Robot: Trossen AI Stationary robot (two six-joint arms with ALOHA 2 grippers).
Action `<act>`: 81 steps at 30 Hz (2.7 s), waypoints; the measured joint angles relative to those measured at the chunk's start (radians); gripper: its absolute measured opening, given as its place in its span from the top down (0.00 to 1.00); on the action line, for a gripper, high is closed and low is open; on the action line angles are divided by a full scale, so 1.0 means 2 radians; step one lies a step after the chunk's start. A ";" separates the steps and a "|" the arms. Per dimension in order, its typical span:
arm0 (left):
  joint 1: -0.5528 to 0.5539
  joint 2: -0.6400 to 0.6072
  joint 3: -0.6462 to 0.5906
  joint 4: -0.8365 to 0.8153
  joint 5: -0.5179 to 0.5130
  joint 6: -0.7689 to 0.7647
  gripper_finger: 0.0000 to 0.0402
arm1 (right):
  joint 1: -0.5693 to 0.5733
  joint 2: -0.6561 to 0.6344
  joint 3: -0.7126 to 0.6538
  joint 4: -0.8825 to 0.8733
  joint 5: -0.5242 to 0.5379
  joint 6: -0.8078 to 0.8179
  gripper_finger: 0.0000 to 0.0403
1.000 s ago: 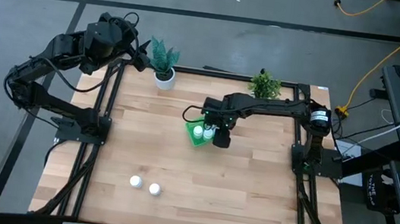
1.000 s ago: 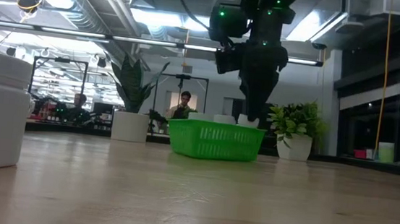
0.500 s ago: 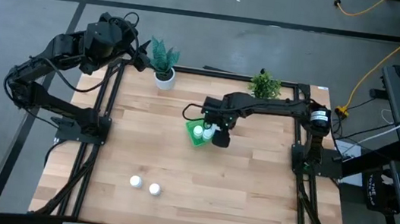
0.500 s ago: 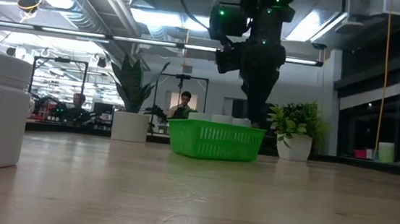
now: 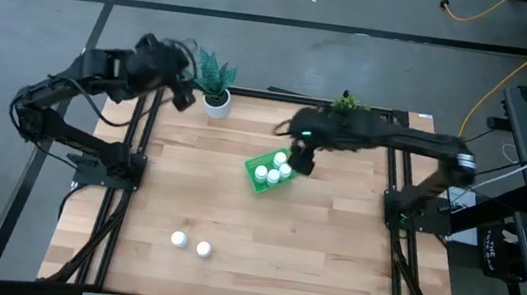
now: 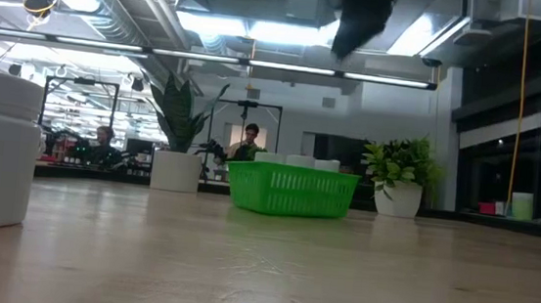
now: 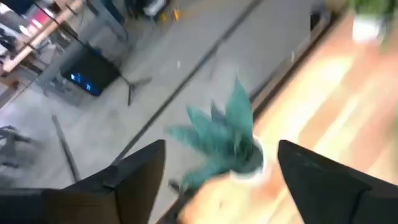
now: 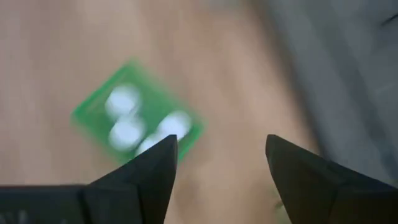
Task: Pick and place pill bottles into a basket
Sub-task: Put the white pill bottle into the green basket
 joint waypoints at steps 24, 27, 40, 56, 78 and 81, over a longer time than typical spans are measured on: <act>-0.395 -0.002 -0.285 0.060 0.327 -0.417 0.33 | 0.023 -0.403 -0.368 0.353 0.089 -0.057 0.39; -0.422 0.021 -0.318 0.080 0.312 -0.501 0.33 | 0.023 -0.399 -0.369 0.361 0.089 -0.081 0.39; -0.451 0.104 -0.341 0.199 0.383 -0.587 0.13 | 0.023 -0.385 -0.369 0.357 0.051 -0.105 0.39; -0.453 0.160 -0.340 0.230 0.345 -0.589 0.03 | 0.023 -0.380 -0.369 0.333 0.034 -0.106 0.39; -0.456 0.201 -0.340 0.239 0.362 -0.555 0.52 | 0.023 -0.380 -0.369 0.334 0.029 -0.090 0.39; -0.456 0.201 -0.340 0.240 0.363 -0.544 0.58 | 0.023 -0.380 -0.369 0.334 0.029 -0.083 0.39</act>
